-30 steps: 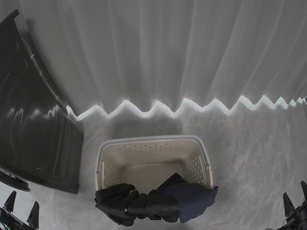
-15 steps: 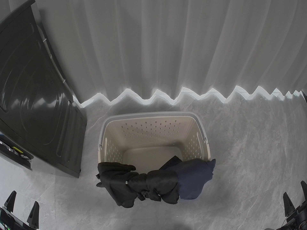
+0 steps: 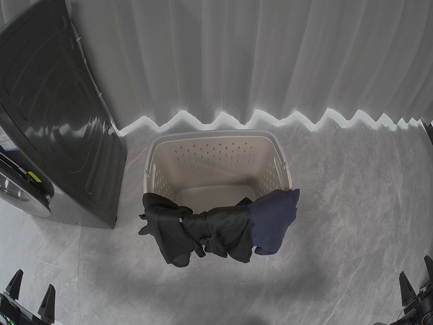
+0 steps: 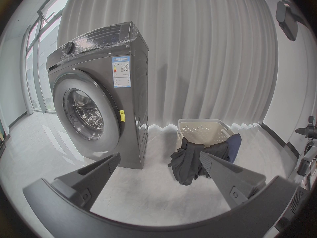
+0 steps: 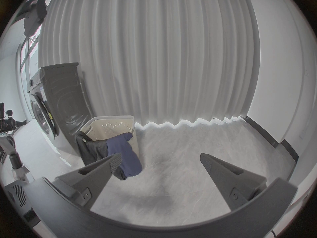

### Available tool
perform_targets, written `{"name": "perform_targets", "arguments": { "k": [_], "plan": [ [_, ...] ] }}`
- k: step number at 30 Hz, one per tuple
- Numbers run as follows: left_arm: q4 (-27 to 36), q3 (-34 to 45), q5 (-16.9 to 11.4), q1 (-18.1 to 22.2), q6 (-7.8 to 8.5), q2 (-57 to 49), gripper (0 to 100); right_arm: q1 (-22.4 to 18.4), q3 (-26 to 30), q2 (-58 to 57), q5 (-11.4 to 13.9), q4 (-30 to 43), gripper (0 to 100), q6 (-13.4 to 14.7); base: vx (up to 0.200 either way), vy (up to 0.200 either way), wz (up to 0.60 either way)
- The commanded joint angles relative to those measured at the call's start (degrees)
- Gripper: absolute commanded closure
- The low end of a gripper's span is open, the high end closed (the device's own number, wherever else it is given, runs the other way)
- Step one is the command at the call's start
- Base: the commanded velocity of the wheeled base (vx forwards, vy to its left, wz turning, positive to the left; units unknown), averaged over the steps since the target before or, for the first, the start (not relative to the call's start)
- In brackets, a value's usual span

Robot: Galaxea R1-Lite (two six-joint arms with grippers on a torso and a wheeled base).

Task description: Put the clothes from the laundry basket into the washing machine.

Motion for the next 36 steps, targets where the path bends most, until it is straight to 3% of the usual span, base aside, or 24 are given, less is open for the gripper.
{"name": "perform_targets", "arguments": {
  "k": [1, 36],
  "plan": [
    [-0.06, 1.01, 0.01, -0.02, -0.04, -0.66, 0, 0.00, 1.01, -0.84, 0.00, -0.01, 0, 0.00, 0.000, 0.000, 0.00],
    [-0.06, 1.01, 0.01, -0.02, -0.04, -0.66, 0, 0.00, 1.01, -0.84, 0.08, -0.01, 0, 0.00, 0.000, 0.200, 0.00]
  ]
}}
